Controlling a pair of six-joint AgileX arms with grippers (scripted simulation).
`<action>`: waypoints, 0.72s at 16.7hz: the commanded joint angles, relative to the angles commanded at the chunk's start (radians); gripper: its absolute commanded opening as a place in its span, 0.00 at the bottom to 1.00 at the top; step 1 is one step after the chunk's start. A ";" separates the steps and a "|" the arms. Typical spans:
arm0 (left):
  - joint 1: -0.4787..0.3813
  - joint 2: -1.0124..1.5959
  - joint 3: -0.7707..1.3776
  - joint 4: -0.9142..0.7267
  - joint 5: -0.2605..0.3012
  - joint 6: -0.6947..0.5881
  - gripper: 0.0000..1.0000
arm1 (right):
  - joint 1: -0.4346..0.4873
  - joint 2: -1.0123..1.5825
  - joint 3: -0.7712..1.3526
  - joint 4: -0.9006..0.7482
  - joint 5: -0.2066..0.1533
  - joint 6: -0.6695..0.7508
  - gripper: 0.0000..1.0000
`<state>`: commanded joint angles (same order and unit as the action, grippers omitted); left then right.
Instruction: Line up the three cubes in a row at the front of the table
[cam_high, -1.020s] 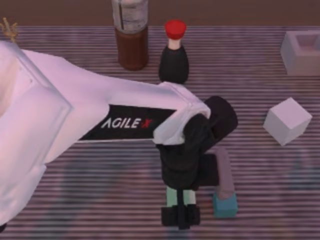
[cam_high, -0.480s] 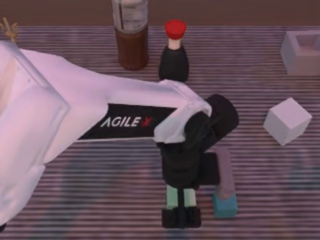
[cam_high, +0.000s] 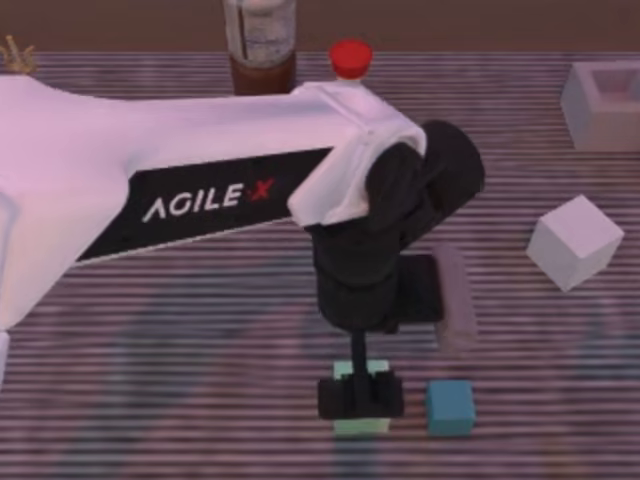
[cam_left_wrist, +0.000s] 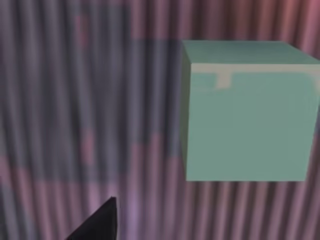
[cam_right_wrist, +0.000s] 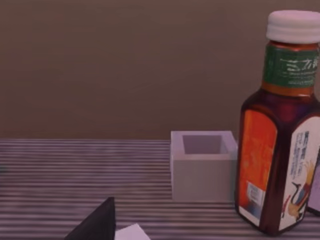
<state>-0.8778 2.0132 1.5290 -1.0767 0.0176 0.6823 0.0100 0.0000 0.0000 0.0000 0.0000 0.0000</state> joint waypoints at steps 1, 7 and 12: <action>0.000 0.000 0.000 0.000 0.000 0.000 1.00 | 0.000 0.000 0.000 0.000 0.000 0.000 1.00; 0.026 -0.054 -0.054 0.037 -0.004 -0.018 1.00 | 0.009 0.061 0.062 -0.041 -0.003 -0.014 1.00; 0.175 -0.347 -0.292 0.192 -0.018 -0.114 1.00 | 0.034 0.374 0.352 -0.224 -0.004 -0.076 1.00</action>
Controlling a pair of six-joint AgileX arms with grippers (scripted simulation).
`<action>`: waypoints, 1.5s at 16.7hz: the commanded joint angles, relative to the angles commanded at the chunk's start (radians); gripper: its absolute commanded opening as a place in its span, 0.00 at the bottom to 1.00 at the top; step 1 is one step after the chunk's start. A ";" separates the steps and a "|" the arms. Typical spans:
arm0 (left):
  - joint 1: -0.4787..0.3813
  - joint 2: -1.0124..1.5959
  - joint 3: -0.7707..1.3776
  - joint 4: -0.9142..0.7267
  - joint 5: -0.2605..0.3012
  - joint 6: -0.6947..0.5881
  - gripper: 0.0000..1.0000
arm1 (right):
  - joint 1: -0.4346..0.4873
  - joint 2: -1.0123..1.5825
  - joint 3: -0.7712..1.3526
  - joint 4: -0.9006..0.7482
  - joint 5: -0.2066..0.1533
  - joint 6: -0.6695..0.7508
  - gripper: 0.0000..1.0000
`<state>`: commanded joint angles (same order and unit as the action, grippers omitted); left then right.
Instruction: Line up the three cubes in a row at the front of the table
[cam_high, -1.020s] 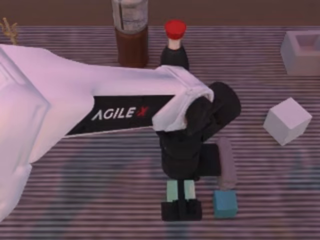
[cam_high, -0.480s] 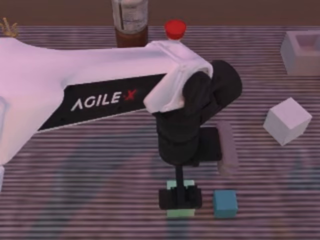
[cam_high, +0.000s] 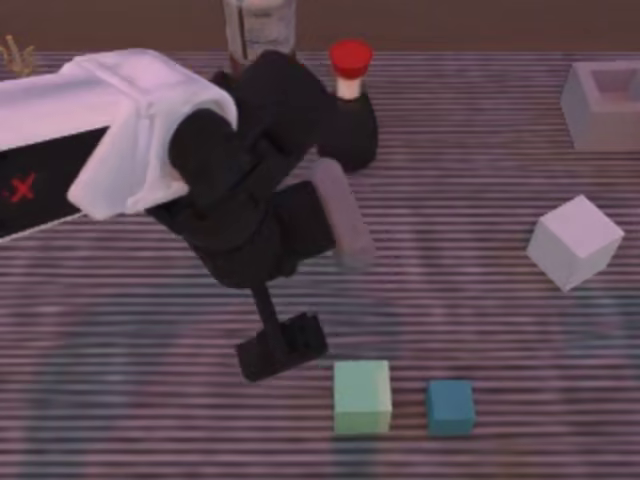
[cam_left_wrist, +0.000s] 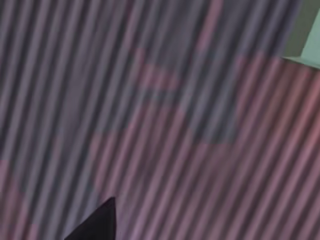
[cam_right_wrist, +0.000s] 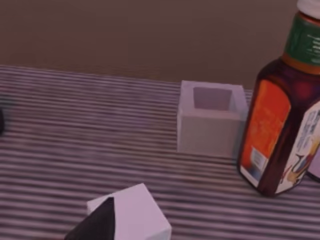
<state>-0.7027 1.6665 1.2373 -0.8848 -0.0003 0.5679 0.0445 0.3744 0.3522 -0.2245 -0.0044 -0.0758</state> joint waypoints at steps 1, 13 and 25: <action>0.039 -0.081 -0.063 0.039 -0.002 -0.027 1.00 | 0.006 0.093 0.077 -0.050 0.001 -0.017 1.00; 0.560 -1.269 -0.988 0.621 -0.010 -0.418 1.00 | 0.087 1.385 1.024 -0.718 0.014 -0.241 1.00; 0.723 -1.666 -1.237 0.885 0.000 -0.568 1.00 | 0.115 1.799 1.405 -0.930 0.007 -0.317 1.00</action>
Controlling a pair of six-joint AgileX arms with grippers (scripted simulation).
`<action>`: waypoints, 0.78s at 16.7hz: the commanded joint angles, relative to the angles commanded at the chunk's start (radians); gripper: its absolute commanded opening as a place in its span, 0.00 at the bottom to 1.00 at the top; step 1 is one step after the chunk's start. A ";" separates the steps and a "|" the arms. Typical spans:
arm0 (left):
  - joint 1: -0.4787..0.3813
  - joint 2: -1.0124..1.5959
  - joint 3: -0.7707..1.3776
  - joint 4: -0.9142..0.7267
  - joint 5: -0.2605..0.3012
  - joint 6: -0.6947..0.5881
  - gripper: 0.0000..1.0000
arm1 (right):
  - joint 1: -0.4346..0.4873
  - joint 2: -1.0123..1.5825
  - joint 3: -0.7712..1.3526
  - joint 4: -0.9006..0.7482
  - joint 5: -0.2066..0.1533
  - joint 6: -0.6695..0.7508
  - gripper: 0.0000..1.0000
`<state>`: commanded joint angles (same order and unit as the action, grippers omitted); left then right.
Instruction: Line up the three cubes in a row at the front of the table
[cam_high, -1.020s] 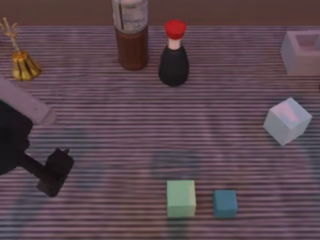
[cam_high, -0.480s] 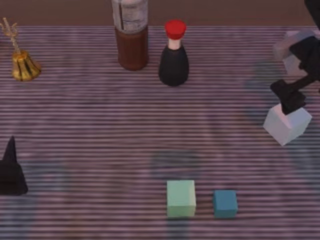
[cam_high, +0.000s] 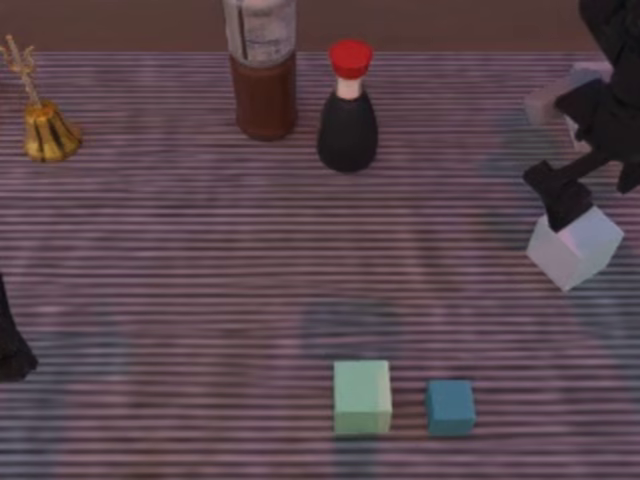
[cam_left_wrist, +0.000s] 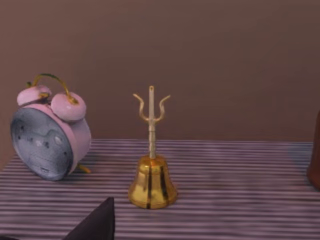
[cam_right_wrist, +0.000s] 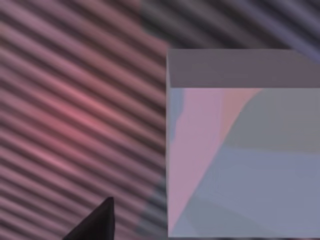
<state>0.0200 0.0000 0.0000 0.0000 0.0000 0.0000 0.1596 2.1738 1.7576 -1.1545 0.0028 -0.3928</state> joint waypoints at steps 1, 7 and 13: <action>0.000 0.000 0.000 0.000 0.000 0.000 1.00 | 0.000 0.000 0.000 0.000 0.000 0.000 1.00; 0.000 0.000 0.000 0.000 0.000 0.000 1.00 | -0.001 0.042 -0.077 0.120 0.000 0.000 1.00; 0.000 0.000 0.000 0.000 0.000 0.000 1.00 | 0.001 0.116 -0.182 0.298 0.001 0.003 1.00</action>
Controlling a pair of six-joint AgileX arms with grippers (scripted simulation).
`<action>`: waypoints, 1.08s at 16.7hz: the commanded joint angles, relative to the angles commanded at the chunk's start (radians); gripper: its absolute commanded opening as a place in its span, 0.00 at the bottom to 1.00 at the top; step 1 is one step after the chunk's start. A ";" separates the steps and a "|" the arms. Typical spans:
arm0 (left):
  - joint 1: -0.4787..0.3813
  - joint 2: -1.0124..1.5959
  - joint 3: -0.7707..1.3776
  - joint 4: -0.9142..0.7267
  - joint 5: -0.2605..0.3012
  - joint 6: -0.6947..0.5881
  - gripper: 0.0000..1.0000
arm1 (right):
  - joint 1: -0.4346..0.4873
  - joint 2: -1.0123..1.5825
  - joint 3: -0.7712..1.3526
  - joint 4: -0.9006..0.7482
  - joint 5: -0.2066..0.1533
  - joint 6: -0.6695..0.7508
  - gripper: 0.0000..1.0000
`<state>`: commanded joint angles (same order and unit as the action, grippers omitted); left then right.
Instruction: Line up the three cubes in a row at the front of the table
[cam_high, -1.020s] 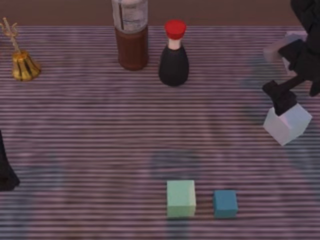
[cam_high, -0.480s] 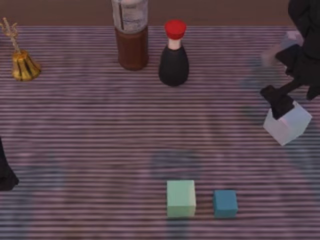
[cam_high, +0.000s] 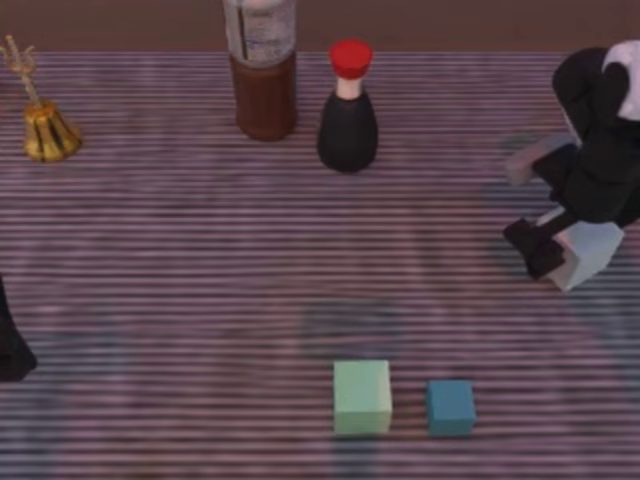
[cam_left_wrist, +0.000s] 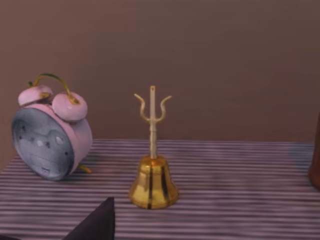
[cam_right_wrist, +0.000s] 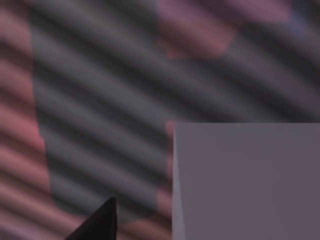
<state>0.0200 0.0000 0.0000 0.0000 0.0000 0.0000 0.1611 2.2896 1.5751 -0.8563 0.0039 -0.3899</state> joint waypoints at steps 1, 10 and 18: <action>0.000 0.000 0.000 0.000 0.000 0.000 1.00 | 0.000 0.000 0.000 0.000 0.000 0.000 1.00; 0.000 0.000 0.000 0.000 0.000 0.000 1.00 | 0.000 0.000 0.000 0.000 0.000 0.000 0.47; 0.000 0.000 0.000 0.000 0.000 0.000 1.00 | 0.000 0.000 0.000 0.000 0.000 0.000 0.00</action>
<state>0.0200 0.0000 0.0000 0.0000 0.0000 0.0000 0.1611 2.2896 1.5751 -0.8563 0.0039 -0.3899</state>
